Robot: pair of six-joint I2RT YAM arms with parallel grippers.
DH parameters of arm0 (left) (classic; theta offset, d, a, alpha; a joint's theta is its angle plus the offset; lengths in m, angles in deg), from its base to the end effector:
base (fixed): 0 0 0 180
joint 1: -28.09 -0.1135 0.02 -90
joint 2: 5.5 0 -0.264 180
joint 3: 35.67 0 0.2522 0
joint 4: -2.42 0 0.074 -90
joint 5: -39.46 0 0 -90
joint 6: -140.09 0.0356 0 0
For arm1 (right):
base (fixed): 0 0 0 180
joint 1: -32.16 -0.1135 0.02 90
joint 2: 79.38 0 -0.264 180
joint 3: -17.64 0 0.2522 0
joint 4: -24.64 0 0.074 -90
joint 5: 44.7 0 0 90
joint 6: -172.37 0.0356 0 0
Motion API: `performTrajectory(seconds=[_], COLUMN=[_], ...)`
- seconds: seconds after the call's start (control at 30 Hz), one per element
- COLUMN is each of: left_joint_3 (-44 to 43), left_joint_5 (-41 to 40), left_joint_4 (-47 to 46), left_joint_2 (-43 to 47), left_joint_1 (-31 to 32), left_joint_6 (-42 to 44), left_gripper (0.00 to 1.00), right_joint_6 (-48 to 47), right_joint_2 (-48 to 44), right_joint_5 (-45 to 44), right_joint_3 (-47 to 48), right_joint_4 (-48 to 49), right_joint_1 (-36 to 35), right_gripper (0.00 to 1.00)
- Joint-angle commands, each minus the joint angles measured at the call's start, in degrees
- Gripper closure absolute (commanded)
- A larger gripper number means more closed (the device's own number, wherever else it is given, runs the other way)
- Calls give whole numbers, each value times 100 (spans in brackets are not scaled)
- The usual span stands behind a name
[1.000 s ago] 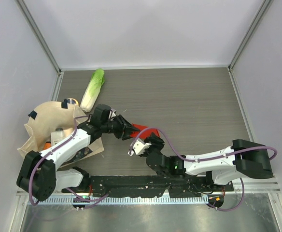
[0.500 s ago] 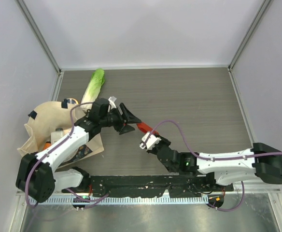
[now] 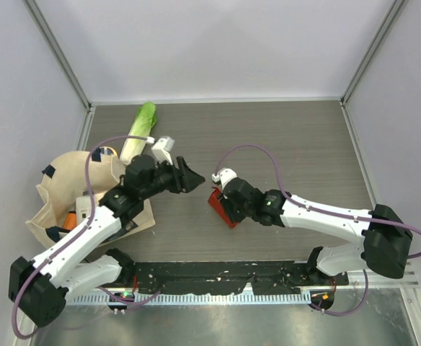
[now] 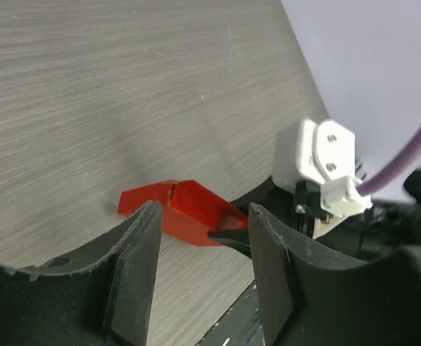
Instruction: Fold the paper box
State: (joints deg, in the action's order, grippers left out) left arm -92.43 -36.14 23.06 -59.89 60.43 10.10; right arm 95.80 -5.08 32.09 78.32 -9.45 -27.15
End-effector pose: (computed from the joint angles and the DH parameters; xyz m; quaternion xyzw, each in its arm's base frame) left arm 0.1822 -0.1259 0.3046 0.0196 0.8071 -0.4250 0.4093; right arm 0.1432 0.2253 0.2279 -0.3229 0.8694 0.1261 0.3521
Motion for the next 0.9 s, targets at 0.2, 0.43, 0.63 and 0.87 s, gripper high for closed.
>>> performTrajectory(seconds=[0.2, 0.43, 0.63, 0.87], left_joint_3=[644, 670, 802, 1075], left_joint_5=[643, 1187, 1470, 1119], left_joint_4=[-1435, -1592, -2259, -2841], left_joint_2=[-616, -1029, -1627, -1557], left_joint_1=[669, 660, 660, 660], left_joint_6=[1906, 2118, 2021, 2030], left_gripper=[54, 50, 56, 55], right_joint_6=[-437, -754, -754, -702], right_joint_2=[427, 322, 269, 120], right_joint_5=[1468, 2033, 2174, 2262], right_joint_3=[652, 362, 336, 257], right_joint_4=[-1060, -866, -858, -814], right_joint_1=[411, 630, 763, 772], right_gripper=[82, 83, 84, 85])
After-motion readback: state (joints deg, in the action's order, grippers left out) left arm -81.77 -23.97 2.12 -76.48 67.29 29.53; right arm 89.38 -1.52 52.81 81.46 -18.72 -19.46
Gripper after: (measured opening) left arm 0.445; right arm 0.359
